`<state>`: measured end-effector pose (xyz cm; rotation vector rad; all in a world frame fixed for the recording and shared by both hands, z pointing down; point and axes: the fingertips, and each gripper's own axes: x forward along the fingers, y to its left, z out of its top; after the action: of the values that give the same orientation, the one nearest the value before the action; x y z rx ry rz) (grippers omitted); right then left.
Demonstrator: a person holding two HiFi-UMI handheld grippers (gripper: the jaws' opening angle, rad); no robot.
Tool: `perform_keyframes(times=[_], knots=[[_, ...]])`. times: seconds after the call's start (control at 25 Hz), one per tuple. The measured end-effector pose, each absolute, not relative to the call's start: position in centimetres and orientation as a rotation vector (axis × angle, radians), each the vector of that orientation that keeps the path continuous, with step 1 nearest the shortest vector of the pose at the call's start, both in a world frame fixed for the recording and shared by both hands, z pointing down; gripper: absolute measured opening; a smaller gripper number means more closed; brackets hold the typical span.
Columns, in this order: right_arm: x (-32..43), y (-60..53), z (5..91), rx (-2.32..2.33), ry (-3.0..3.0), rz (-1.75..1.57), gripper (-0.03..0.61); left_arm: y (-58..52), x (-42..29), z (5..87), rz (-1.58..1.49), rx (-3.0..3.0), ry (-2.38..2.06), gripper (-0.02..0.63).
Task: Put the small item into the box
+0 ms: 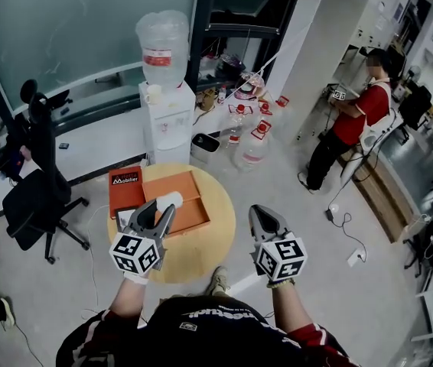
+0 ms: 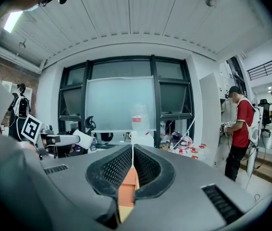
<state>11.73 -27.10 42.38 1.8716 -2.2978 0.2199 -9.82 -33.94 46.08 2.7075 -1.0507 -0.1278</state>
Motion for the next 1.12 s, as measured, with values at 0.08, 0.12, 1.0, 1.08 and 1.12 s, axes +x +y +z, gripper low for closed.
perform_keyframes(times=[0.08, 0.12, 1.0, 1.08, 1.12], knots=[[11.9, -27.4, 42.3, 1.874, -2.308, 0.214, 0.034, -34.3, -9.7, 46.2, -0.121, 2.712, -1.055, 0.169], [11.9, -27.6, 42.4, 1.874, -2.312, 0.213, 0.034, -34.4, -9.7, 46.3, -0.117, 2.714, -1.058, 0.169], [14.3, -30.1, 46.5, 1.908, -2.269, 0.296, 0.034, -40.0, -6.8, 51.5, 0.122, 2.783, -1.03, 0.169], [14.8, -30.0, 46.8, 1.929, -2.256, 0.307, 0.034, -40.5, -6.4, 52.1, 0.136, 2.792, -1.021, 0.169], [15.0, -30.0, 46.9, 1.938, -2.25, 0.311, 0.034, -40.7, -6.1, 52.4, 0.147, 2.799, -1.015, 0.169]])
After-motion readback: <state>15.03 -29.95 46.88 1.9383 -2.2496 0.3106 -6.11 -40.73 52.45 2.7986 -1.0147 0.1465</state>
